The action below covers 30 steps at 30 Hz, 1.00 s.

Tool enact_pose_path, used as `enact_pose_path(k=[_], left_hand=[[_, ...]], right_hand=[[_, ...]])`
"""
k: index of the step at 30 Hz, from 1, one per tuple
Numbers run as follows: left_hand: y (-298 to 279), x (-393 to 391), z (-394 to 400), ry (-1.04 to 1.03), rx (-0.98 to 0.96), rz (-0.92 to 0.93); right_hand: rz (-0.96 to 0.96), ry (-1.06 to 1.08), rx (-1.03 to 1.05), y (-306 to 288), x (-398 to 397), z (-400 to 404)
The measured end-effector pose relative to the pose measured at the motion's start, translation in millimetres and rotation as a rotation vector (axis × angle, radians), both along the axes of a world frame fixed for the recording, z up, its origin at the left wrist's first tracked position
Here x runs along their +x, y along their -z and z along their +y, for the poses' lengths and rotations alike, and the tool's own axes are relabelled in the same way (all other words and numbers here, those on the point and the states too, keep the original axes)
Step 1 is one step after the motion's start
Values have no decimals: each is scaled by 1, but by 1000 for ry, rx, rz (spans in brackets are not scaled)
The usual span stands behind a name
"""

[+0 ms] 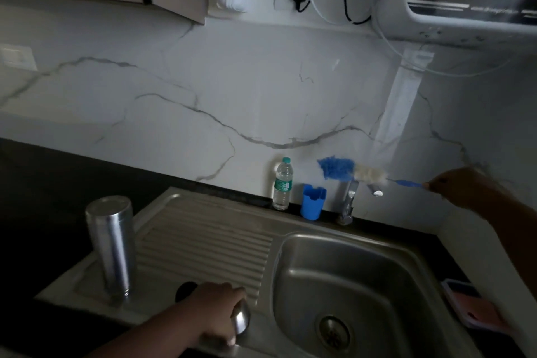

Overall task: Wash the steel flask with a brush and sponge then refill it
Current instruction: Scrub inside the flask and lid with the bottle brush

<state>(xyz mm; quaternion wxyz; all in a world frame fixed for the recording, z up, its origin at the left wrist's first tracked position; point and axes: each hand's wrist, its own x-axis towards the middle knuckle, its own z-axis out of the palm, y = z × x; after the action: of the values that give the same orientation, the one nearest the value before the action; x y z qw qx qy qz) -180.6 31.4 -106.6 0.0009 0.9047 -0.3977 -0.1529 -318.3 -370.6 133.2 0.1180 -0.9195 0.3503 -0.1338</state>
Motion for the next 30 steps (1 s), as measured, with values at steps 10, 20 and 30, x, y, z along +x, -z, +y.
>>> enact_pose_path(k=[10,20,30], left_hand=[[-16,-6,-41,-404,-788,594],[-27,-14,-145,-621,-1083,1085],[-10,-27,-214,-829,-1342,1364]], right_hand=[[-265,84,199,25,-106,41],[-345,-1,358,82,-166,26],[-367,-45,546,160,-162,-19]])
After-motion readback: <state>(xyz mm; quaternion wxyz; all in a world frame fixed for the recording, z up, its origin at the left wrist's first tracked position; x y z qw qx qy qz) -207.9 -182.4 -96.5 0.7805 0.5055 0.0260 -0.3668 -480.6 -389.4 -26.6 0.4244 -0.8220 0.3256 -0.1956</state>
